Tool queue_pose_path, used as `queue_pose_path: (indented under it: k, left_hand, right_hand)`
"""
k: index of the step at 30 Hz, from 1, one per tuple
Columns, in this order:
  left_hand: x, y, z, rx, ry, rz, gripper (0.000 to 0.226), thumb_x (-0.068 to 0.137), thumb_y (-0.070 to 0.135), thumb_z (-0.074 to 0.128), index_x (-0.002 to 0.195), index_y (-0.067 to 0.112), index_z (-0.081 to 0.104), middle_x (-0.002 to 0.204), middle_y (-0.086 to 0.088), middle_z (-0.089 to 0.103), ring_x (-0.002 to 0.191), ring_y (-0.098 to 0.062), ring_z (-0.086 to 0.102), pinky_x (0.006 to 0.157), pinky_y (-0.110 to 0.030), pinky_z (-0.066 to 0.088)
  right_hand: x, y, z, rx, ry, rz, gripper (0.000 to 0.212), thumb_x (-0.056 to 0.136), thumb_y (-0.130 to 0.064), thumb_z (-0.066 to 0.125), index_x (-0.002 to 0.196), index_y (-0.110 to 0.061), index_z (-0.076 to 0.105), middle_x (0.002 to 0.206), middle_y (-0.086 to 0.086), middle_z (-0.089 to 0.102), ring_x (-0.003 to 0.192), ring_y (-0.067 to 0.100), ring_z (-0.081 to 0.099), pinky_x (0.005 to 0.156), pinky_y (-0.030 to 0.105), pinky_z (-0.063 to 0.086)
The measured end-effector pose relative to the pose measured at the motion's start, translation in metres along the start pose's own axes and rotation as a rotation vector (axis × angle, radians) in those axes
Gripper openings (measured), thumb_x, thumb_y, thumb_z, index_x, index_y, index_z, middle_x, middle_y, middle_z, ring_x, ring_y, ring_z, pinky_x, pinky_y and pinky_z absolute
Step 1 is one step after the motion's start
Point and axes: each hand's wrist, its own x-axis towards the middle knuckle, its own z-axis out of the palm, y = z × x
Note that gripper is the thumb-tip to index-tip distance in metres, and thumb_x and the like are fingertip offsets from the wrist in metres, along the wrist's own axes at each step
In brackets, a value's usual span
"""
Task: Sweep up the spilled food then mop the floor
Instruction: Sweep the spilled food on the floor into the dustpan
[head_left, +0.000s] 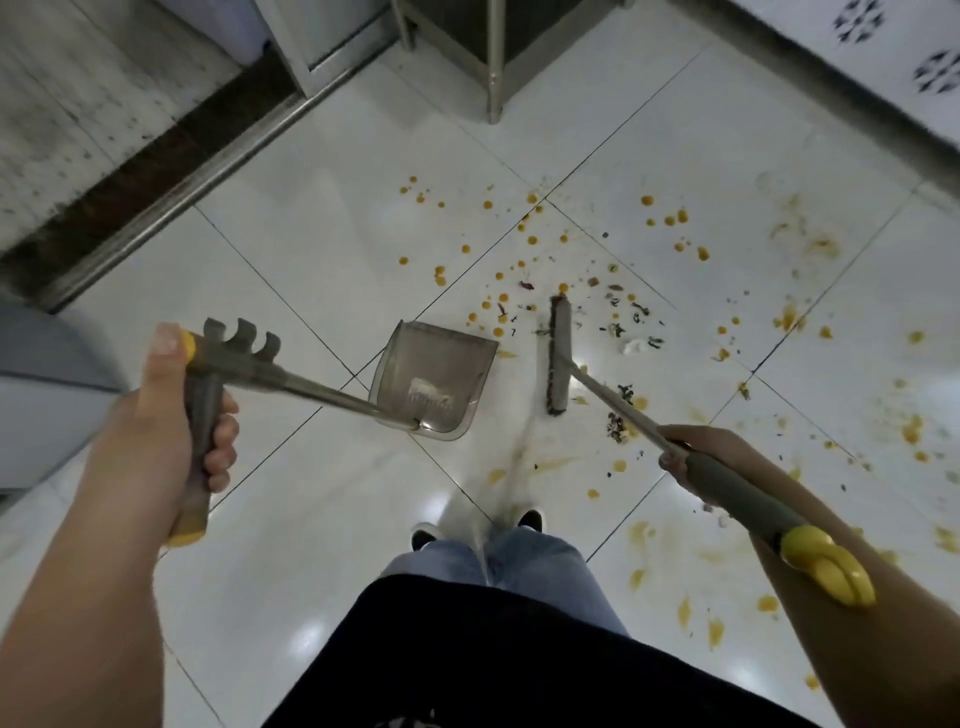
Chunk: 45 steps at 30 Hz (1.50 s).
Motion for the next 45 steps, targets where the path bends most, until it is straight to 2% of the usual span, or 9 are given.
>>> queue_pose_path:
  k: [4,15,20,22,27,33,38,41,45]
  left_hand:
    - [0.008,0.022,0.009,-0.043,0.058,0.01,0.064,0.09,0.066,0.02,0.065,0.011,0.042,0.03,0.008,0.038,0.021,-0.007,0.029,0.032,-0.007,0.027]
    - [0.107,0.088,-0.022,0.119,-0.025,0.179,0.064,0.077,0.072,0.033,0.06,0.011,0.043,0.036,0.003,0.043,0.027,-0.01,0.038,0.031,-0.016,0.034]
    - [0.174,0.122,-0.015,0.225,-0.054,0.125,0.059,0.086,0.064,0.041,0.065,0.01,0.051,0.038,0.004,0.047,0.028,-0.01,0.038,0.032,-0.022,0.034]
    - [0.192,0.136,-0.007,0.292,-0.094,0.166,0.058,0.083,0.065,0.043,0.062,0.012,0.052,0.04,0.003,0.048,0.031,-0.01,0.04,0.034,-0.024,0.035]
    - [0.226,0.169,0.011,0.376,-0.133,0.159,0.07,0.051,0.082,0.042,0.062,0.014,0.053,0.04,0.004,0.048,0.031,-0.01,0.041,0.03,-0.022,0.035]
    - [0.239,0.199,0.044,0.283,-0.178,0.049,0.075,0.042,0.082,0.042,0.066,0.012,0.052,0.038,0.004,0.046,0.028,-0.011,0.037,0.029,-0.02,0.031]
    - [0.228,0.215,0.082,0.265,-0.249,0.069,0.064,0.082,0.071,0.038,0.065,0.011,0.049,0.037,0.005,0.045,0.027,-0.008,0.035,0.027,-0.018,0.03]
    - [0.222,0.227,0.109,0.255,-0.266,0.091,0.064,0.084,0.071,0.035,0.064,0.011,0.05,0.037,0.006,0.044,0.028,-0.007,0.035,0.028,-0.016,0.03]
    - [0.217,0.239,0.145,0.283,-0.308,0.141,0.066,0.082,0.073,0.033,0.065,0.012,0.05,0.037,0.007,0.044,0.028,-0.008,0.035,0.029,-0.015,0.03]
  right_hand:
    - [0.005,-0.045,0.03,0.169,-0.161,0.056,0.013,0.1,-0.016,0.039,0.093,-0.005,0.041,0.039,0.006,0.05,0.024,0.01,0.045,0.028,0.013,0.039]
    - [0.05,-0.172,0.173,0.12,-0.129,0.002,0.02,0.096,-0.012,0.046,0.077,-0.006,0.044,0.069,0.01,0.043,0.041,0.014,0.047,0.036,0.019,0.042]
    - [0.077,-0.213,0.21,0.335,-0.219,0.143,0.02,0.1,-0.017,0.041,0.084,-0.005,0.041,0.047,0.008,0.048,0.023,0.01,0.044,0.029,0.012,0.039]
    - [0.084,-0.221,0.216,0.358,-0.184,0.131,0.02,0.1,-0.017,0.041,0.085,-0.005,0.04,0.055,0.008,0.048,0.023,0.01,0.046,0.028,0.013,0.039]
    - [0.091,-0.209,0.184,0.51,-0.106,0.213,0.029,0.101,-0.024,0.039,0.078,-0.006,0.042,0.044,0.005,0.051,0.024,0.008,0.047,0.028,0.013,0.039]
    - [0.081,-0.177,0.109,0.54,0.01,0.246,0.031,0.1,-0.027,0.041,0.079,-0.004,0.046,0.046,0.006,0.053,0.025,0.01,0.049,0.028,0.014,0.042]
    - [0.075,-0.155,0.044,0.653,0.086,0.253,0.026,0.101,-0.019,0.036,0.081,-0.004,0.043,0.036,0.006,0.051,0.024,0.01,0.049,0.027,0.016,0.042]
    - [0.08,-0.144,0.02,0.552,0.232,0.218,0.017,0.099,-0.017,0.041,0.092,-0.002,0.044,0.047,0.007,0.054,0.029,0.009,0.051,0.031,0.016,0.043]
    - [0.073,-0.134,0.001,0.675,0.152,0.282,0.018,0.1,-0.021,0.042,0.106,-0.004,0.04,0.067,0.008,0.045,0.028,0.012,0.048,0.029,0.015,0.041]
